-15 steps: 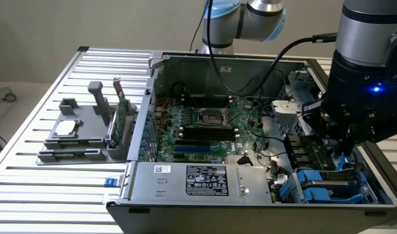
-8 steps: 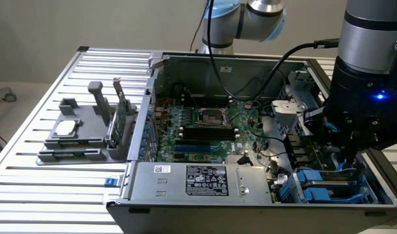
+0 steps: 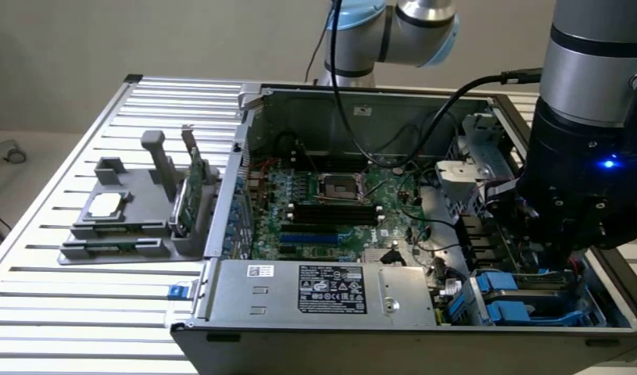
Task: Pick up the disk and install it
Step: 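Insert the first disk wire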
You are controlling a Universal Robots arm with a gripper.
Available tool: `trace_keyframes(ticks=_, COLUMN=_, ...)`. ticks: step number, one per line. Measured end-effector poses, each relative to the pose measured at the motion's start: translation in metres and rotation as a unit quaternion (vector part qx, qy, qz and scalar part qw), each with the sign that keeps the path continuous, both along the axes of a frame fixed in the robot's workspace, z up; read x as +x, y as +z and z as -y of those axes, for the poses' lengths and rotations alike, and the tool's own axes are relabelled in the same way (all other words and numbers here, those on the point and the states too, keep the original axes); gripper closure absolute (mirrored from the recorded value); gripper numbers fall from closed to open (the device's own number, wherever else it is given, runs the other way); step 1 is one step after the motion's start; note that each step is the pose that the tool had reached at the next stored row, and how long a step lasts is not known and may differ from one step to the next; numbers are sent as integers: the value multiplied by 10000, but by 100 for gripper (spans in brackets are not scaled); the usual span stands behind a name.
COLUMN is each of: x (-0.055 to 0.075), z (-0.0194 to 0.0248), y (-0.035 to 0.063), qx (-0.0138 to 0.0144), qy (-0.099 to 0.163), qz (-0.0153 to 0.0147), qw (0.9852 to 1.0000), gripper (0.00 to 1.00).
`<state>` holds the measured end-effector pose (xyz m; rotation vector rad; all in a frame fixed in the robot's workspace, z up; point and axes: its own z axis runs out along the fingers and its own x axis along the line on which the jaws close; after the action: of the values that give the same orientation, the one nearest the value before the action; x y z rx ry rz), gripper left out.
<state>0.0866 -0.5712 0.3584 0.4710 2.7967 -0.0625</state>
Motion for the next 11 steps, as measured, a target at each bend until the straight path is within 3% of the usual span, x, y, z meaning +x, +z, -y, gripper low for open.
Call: trace_keyframes(ticks=11, x=-82, z=13, y=-31, qx=-18, qy=1, qz=-7, qw=10000, gripper=84)
